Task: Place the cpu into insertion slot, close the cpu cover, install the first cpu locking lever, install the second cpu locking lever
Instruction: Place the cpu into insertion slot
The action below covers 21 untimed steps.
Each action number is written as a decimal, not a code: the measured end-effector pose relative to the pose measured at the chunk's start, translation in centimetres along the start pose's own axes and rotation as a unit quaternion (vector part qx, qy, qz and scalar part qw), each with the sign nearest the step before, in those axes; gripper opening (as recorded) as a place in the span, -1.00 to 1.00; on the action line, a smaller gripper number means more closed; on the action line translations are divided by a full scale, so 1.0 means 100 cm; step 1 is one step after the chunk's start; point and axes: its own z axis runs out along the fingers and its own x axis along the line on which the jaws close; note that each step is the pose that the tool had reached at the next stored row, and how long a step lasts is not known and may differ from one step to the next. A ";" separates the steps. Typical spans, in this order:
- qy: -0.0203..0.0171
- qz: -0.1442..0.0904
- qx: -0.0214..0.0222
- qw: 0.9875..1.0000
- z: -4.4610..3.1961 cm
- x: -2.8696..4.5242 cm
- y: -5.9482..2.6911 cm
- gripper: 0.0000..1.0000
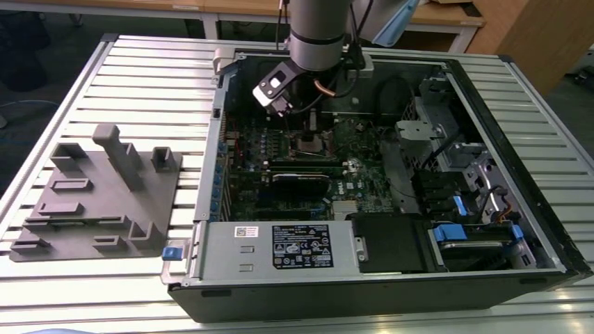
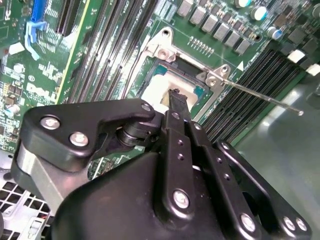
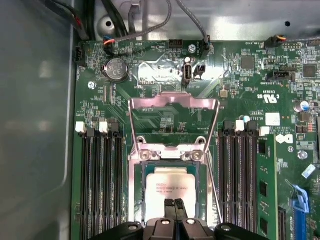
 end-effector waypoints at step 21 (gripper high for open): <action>0.000 0.000 0.002 1.000 0.0138 0.0013 0.0053 -0.79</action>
